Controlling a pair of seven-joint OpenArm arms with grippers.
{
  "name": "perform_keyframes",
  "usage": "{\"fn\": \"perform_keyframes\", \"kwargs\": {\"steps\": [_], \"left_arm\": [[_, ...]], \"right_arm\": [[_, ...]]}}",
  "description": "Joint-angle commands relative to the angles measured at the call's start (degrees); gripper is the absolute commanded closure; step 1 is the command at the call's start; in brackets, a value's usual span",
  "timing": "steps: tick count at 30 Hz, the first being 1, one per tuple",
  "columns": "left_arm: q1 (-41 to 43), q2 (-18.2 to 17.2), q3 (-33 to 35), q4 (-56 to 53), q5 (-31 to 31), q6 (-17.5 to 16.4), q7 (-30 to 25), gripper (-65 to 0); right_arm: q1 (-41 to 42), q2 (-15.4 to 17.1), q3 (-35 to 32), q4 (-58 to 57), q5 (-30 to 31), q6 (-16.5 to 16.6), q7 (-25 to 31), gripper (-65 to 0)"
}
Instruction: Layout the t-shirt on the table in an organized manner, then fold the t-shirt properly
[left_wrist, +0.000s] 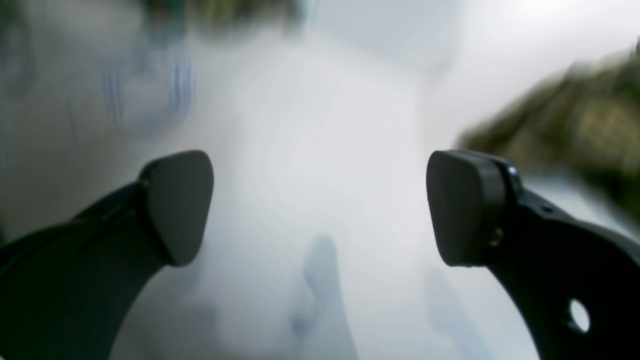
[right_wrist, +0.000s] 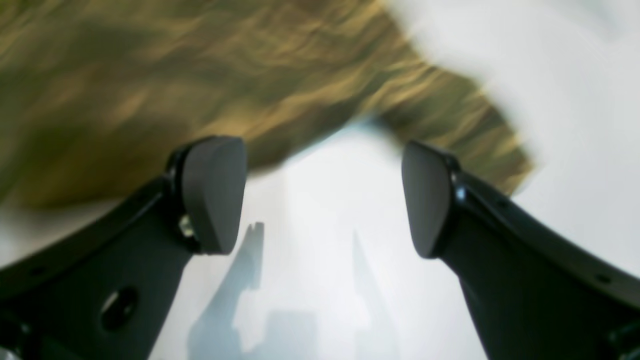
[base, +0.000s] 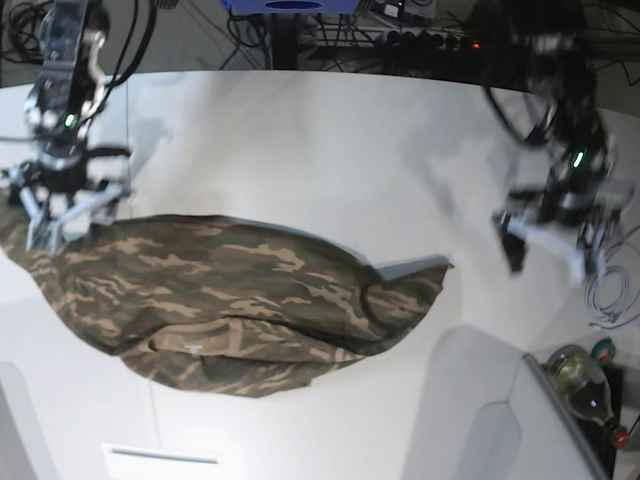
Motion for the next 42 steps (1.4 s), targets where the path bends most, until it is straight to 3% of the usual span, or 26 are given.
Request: {"fn": "perform_keyframes", "kwargs": {"steps": [1,2,3,6,8,10,14,15,17,20,23,27,32,36,39,42], "left_arm": [[1.89,0.14,-1.14,1.50,-4.44,-2.69,-1.24,-65.0],[4.18,0.14,-2.20,1.23,-7.34,-4.45,-1.24,-64.2],[6.29,0.14,-3.17,1.06,-9.80,-6.65,-1.32,-56.4],[10.16,0.49,-3.43,1.41,-11.56,-10.78,-1.32,-26.2],[10.69,0.93,-0.97,1.58,-11.47,-11.66,-1.32,0.0],[10.51,1.19,2.81,2.46,-11.56,-11.57,-1.32,0.0],[7.26,1.28,14.33,5.98,-11.56,-11.48,-1.32,0.0],[5.50,1.45,17.76,5.98,-11.56,-11.39,-1.32,0.0],[0.75,2.25,23.47,4.66,-11.56,-9.81,-1.32,0.0],[-9.36,5.85,31.56,-3.60,-11.21,-2.43,-1.32,0.0],[-21.93,10.07,42.28,-21.01,-6.20,1.44,-2.03,0.0],[-33.45,15.87,52.22,-47.38,2.51,4.78,-10.91,0.0],[-43.73,18.23,53.89,-73.23,5.41,5.13,-26.73,0.0],[-49.36,17.98,54.06,-81.40,5.49,5.13,-37.19,0.0],[-52.43,17.10,54.15,-82.46,5.49,5.13,-41.32,0.0],[-55.51,17.10,53.71,-82.37,5.05,5.13,-41.94,0.0]], "right_arm": [[2.56,2.09,0.75,-1.90,-0.07,0.84,1.21,-45.8],[4.76,3.06,0.84,-4.89,-0.15,2.08,1.21,-45.6],[7.13,4.02,0.93,-8.14,-0.15,3.39,1.21,-45.5],[14.08,6.40,1.37,-19.04,-0.15,4.71,1.47,-45.3],[17.95,8.33,1.46,-26.16,-0.15,4.71,1.65,-44.7],[20.50,10.26,1.37,-31.17,-0.15,4.98,1.91,-37.4],[22.96,12.29,1.37,-37.59,-0.15,4.98,6.48,-4.8],[23.22,12.73,1.37,-39.61,-0.15,4.89,7.27,-0.9],[24.28,13.69,1.02,-43.57,-0.15,4.80,7.89,-1.8],[24.98,14.22,0.84,-50.25,-0.15,5.06,7.98,-1.7],[21.82,13.96,0.84,-50.87,-0.15,5.24,7.98,-1.5],[13.46,10.18,0.75,-43.83,-0.15,5.33,7.80,-1.5],[1.07,6.57,-8.21,-29.06,-0.24,7.53,5.43,-1.5],[-5.88,3.67,-19.82,-18.43,-0.24,7.53,2.44,-1.5],[-8.07,1.38,-28.35,-11.83,-0.24,7.35,-0.73,-1.5],[-8.34,0.59,-34.85,-5.68,-0.24,7.26,-3.37,-1.5]]}}
